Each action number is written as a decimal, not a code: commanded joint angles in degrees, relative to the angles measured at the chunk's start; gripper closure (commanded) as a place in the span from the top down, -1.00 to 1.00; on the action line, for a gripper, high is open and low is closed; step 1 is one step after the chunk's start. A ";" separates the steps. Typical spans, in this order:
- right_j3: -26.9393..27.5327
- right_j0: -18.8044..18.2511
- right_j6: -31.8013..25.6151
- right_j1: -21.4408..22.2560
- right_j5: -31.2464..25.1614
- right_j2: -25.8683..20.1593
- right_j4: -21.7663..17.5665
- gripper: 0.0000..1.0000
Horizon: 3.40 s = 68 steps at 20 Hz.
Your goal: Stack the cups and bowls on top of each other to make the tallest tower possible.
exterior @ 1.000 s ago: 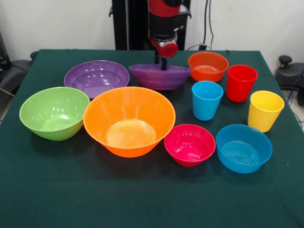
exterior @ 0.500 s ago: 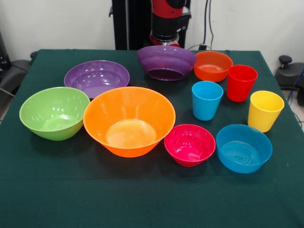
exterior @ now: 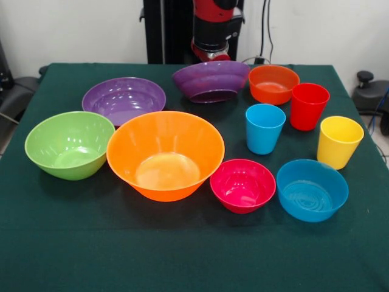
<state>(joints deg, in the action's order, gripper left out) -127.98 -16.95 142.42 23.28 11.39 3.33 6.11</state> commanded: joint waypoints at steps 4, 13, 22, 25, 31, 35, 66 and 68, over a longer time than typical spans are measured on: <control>4.70 -0.77 2.66 0.31 -6.93 -5.26 -1.01 -1.00; 2.33 1.40 2.60 8.03 -13.18 -3.37 -0.15 -1.00; 2.85 1.93 3.16 10.13 -14.89 -2.78 -0.69 -1.00; 3.43 1.04 2.99 8.72 -13.33 -3.46 -1.24 -1.00; 5.02 0.65 3.42 5.53 -9.78 -4.15 -1.57 -1.00; 5.29 0.77 3.74 4.61 -8.74 -4.31 -1.61 -1.00; 7.19 2.55 1.90 4.86 -9.43 -1.95 -4.38 1.00; 7.45 2.60 1.07 5.09 -10.81 -1.87 -4.73 1.00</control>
<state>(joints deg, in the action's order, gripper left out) -126.74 -15.67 142.42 30.12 1.07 3.99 3.69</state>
